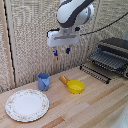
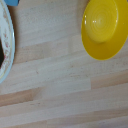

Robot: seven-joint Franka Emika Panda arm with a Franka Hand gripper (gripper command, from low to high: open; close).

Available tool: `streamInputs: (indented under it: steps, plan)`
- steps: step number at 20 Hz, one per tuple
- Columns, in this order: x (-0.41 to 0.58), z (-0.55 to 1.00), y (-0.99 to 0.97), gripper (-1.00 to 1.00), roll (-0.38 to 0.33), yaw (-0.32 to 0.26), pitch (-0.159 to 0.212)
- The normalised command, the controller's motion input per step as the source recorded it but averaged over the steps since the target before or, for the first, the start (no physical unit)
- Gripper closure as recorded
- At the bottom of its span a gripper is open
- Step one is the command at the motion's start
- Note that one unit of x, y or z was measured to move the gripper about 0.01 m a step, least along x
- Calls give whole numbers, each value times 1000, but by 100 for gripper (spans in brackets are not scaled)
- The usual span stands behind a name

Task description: Please reach out your grabber to the yellow dish. Tenderly grip the yellow dish using your grabber. Set the yellow dish on the baking sheet. Posit your grabber on the rim of the baking sheet carrying the yellow dish. Mindfully slide the baking sheet with the yellow dish into the oven. Let go of your grabber's hold on the baking sheet's edge when it is entirely in the oven.

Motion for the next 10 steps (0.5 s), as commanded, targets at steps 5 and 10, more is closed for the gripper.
streamInputs:
  steps: [5, 10]
  plan:
    - [-329, -257, -653, -100, 24, -152, 18]
    - [-272, -272, -677, -100, 11, -149, 30]
